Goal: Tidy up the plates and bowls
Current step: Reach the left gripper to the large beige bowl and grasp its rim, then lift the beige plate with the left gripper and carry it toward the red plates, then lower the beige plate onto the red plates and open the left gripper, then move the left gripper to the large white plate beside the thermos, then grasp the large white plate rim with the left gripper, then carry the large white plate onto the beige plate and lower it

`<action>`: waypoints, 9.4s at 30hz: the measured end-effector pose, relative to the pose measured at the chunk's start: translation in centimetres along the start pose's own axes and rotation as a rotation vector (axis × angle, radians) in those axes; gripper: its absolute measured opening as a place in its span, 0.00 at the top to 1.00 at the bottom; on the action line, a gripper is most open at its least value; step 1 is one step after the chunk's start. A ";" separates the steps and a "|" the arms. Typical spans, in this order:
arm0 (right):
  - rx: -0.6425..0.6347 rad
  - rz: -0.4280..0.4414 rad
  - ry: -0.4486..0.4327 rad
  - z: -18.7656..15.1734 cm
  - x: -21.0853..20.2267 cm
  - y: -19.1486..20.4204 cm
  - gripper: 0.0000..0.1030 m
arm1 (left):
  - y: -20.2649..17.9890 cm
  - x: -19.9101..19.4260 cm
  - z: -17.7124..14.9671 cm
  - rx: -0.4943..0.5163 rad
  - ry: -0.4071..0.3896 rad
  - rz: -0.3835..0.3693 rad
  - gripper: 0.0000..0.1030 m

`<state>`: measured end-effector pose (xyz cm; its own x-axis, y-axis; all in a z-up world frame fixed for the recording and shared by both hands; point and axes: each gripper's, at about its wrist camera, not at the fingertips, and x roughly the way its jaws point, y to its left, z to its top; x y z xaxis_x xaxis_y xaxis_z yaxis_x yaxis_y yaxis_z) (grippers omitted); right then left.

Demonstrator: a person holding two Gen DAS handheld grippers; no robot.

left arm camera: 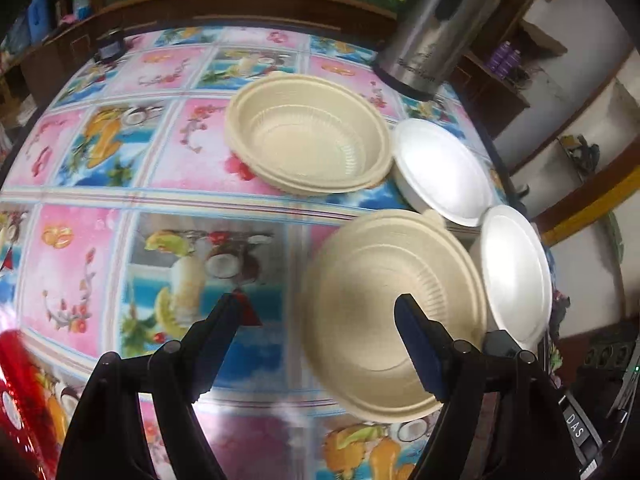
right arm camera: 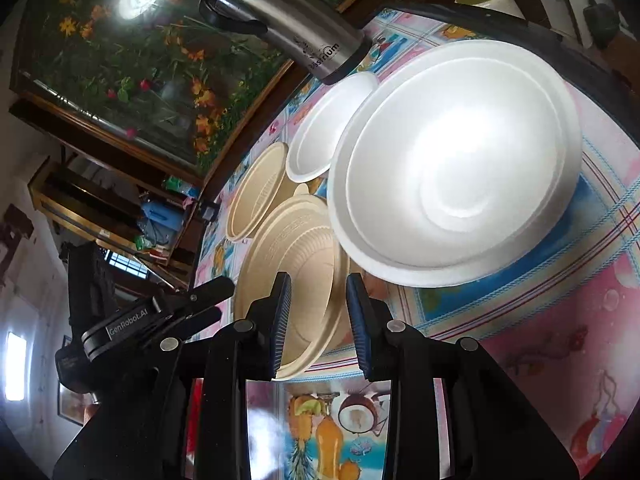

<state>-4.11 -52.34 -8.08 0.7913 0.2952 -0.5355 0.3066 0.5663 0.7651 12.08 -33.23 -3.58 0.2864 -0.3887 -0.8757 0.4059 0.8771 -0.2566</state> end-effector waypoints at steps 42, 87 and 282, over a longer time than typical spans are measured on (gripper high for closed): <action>-0.115 -0.128 -0.027 -0.1 2.7 0.9 0.85 | 2.2 1.7 -1.0 0.104 -0.003 -0.125 0.90; -0.184 0.009 0.062 -10.2 3.6 5.7 0.90 | 9.8 -6.6 -13.2 0.050 -0.063 0.029 0.86; 0.013 -0.212 -0.187 7.6 -6.1 -7.2 0.88 | -11.2 4.8 -2.0 -0.003 0.011 -0.116 0.89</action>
<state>-7.11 -64.07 -7.58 0.7923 0.0233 -0.6097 0.4815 0.5901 0.6481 7.15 -44.35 -5.77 0.2283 -0.4844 -0.8445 0.4333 0.8274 -0.3574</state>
